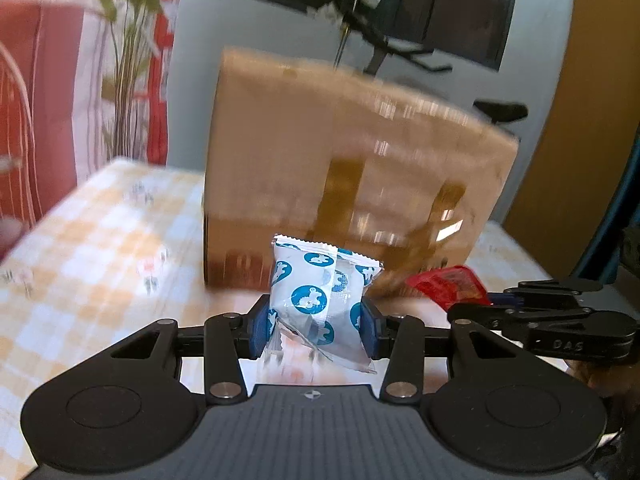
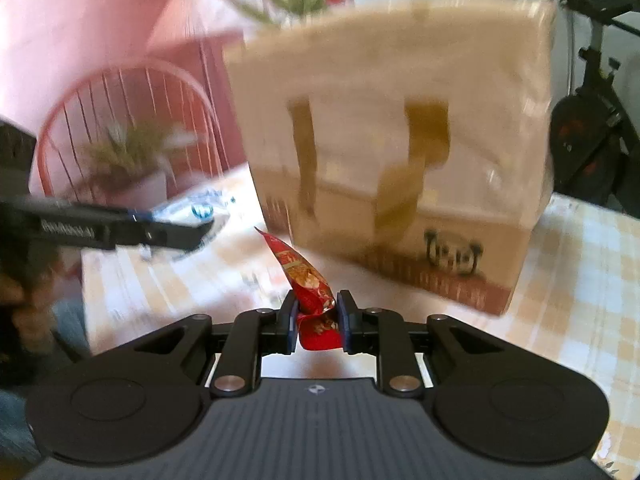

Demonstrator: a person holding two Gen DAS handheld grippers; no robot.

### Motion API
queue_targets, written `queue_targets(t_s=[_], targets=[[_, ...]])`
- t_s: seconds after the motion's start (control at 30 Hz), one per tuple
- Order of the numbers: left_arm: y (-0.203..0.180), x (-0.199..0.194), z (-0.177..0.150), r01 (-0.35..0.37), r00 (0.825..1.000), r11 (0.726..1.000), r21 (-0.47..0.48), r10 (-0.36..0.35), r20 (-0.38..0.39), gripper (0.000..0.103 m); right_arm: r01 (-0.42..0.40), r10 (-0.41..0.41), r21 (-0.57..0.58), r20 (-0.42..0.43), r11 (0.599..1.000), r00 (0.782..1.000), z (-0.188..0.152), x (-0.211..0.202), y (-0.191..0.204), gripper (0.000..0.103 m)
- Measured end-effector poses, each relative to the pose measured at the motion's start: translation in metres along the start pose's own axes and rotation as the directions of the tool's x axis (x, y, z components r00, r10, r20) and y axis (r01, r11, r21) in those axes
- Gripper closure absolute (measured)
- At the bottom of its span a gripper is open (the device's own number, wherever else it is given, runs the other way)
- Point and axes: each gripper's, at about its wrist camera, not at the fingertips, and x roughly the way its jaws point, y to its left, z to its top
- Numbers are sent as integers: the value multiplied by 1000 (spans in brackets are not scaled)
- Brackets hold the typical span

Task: Organize snacks
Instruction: 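Lift both packets and carry them over the box, then open both tools to drop the red and blue-and-white packets into the box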

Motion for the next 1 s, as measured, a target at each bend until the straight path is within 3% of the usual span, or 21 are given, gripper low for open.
queue_targets(t_s=[0.13, 0.27, 0.43, 0.73, 1.0], targets=[[-8, -13, 32, 4, 997, 1000, 13, -5, 81, 56, -11, 10, 10, 117, 1000, 993, 28, -26, 3, 82], [-19, -16, 68, 10, 988, 1000, 29, -14, 152, 56, -12, 8, 15, 242, 1000, 970, 64, -53, 1, 82], [-35, -1, 113, 54, 976, 998, 28, -59, 208, 55, 26, -40, 48, 321, 999, 946, 105, -63, -15, 82], [-57, 65, 160, 103, 977, 994, 27, -106, 186, 55, 144, -197, 181, 327, 973, 924, 153, -42, -53, 82], [-46, 113, 189, 61, 989, 997, -43, -55, 141, 54, 183, -232, 213, 233, 960, 945, 182, 1, -78, 82]])
